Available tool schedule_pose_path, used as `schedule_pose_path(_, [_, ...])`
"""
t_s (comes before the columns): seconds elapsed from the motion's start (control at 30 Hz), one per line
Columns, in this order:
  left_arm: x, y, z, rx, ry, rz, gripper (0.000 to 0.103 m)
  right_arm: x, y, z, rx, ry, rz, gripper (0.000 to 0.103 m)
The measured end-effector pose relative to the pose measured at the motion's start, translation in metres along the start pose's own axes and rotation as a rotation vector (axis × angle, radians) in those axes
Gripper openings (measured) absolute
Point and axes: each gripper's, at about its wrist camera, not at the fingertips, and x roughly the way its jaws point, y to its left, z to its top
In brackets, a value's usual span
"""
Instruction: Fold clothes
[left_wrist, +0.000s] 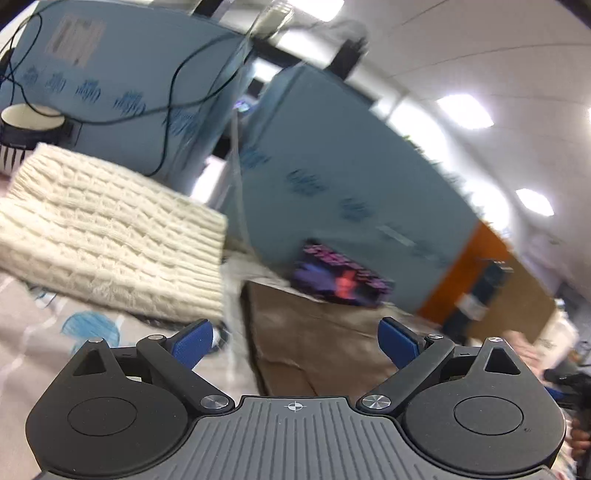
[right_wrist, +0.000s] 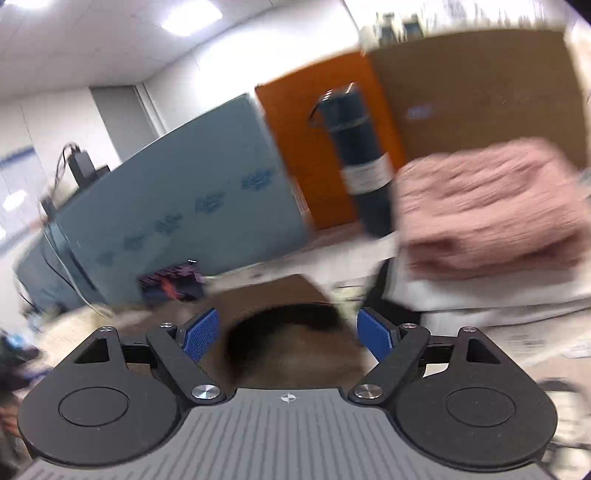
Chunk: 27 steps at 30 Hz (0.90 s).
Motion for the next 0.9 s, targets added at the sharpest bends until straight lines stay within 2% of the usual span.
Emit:
schedule_pose_path(0.1, [0.039, 0.004, 0.005, -0.011, 0.057, 0.091, 0.096, 0.044, 0.007, 0.012, 0.06, 0.028, 0.024, 0.081])
schedule_pose_path(0.17, [0.057, 0.006, -0.001, -0.018, 0.082, 0.144, 0.092, 0.054, 0.001, 0.01, 0.086, 0.024, 0.038, 0.081])
schedule_pose_path(0.2, [0.064, 0.005, -0.006, -0.01, 0.096, 0.145, 0.087, 0.059, -0.002, 0.009, 0.099, 0.022, 0.045, 0.081])
schedule_pose_path(0.27, [0.073, -0.001, -0.016, 0.038, 0.112, 0.139, 0.067, 0.069, -0.007, 0.007, 0.125, 0.018, 0.059, 0.081])
schedule_pose_path(0.3, [0.076, -0.005, -0.021, 0.071, 0.12, 0.14, 0.04, 0.075, -0.01, 0.006, 0.137, 0.016, 0.066, 0.081])
schedule_pose_path(0.33, [0.077, -0.01, -0.026, 0.112, 0.123, 0.156, 0.024, 0.08, -0.013, 0.005, 0.15, 0.014, 0.073, 0.081])
schedule_pose_path(0.37, [0.076, -0.014, -0.029, 0.149, 0.113, 0.177, 0.018, 0.085, -0.016, 0.004, 0.163, 0.012, 0.08, 0.081])
schedule_pose_path(0.4, [0.072, -0.016, -0.031, 0.175, 0.097, 0.181, 0.005, 0.09, -0.018, 0.003, 0.176, 0.01, 0.087, 0.081])
schedule_pose_path(0.43, [0.068, -0.017, -0.03, 0.189, 0.073, 0.175, 0.003, 0.088, -0.019, 0.003, 0.174, -0.001, 0.09, 0.081])
schedule_pose_path(0.57, [0.043, -0.024, -0.024, 0.224, -0.034, 0.18, 0.002, 0.08, -0.019, 0.003, 0.147, -0.041, 0.096, 0.081])
schedule_pose_path(0.7, [0.053, -0.029, -0.027, 0.284, 0.014, 0.261, 0.003, 0.075, -0.019, 0.004, 0.141, -0.074, 0.111, 0.081])
schedule_pose_path(0.73, [0.056, -0.027, -0.028, 0.281, 0.026, 0.273, 0.01, 0.075, -0.019, 0.003, 0.137, -0.08, 0.111, 0.081])
schedule_pose_path(0.8, [0.06, -0.025, -0.029, 0.284, 0.037, 0.303, 0.015, 0.077, -0.018, 0.002, 0.121, -0.074, 0.103, 0.081])
schedule_pose_path(0.83, [0.058, -0.025, -0.029, 0.285, 0.032, 0.312, 0.023, 0.078, -0.017, 0.001, 0.11, -0.066, 0.101, 0.081])
schedule_pose_path(0.87, [0.053, -0.025, -0.029, 0.278, 0.021, 0.312, 0.031, 0.08, -0.016, 0.0, 0.098, -0.057, 0.099, 0.081])
schedule_pose_path(0.9, [0.047, -0.024, -0.029, 0.263, 0.013, 0.302, 0.05, 0.083, -0.014, 0.0, 0.08, -0.043, 0.098, 0.081])
